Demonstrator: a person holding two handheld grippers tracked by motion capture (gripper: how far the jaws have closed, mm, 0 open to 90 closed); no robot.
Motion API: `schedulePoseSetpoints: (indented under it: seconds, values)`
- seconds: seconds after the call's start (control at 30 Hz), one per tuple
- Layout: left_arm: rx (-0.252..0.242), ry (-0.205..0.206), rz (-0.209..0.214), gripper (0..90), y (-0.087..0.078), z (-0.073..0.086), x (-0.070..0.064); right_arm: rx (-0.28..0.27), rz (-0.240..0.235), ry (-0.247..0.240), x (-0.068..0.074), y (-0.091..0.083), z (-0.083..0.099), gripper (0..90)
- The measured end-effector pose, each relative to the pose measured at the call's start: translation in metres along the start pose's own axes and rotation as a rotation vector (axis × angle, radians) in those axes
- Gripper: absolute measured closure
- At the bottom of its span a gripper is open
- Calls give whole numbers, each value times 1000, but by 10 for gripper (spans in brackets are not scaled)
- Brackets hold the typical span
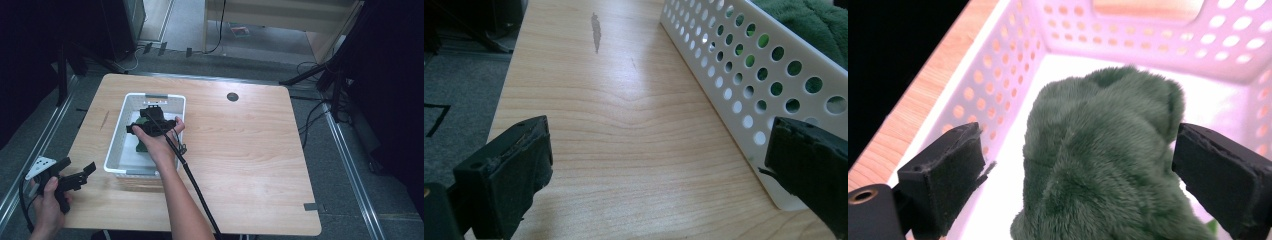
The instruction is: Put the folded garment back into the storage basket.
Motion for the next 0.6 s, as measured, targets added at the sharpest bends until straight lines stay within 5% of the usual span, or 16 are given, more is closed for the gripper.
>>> schedulePoseSetpoints:
  seconds: [0.33,0.6]
  values:
    - [1,2,-1,0,0,0,0,-89,-22,-67,-3,-35,-14,68]
    - [1,3,-2,0,0,0,0,-112,-20,-55,-21,-52,-15,69]
Point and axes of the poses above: each handheld gripper's, and its own axes: y roughly forward along the jaws, z roughly out of its underside, x roughly to its left, the point moved 9 cm from there along y, roughly forward along the jaws, and after that the axes turned 10 degrees about y, right-handed, at the moved point
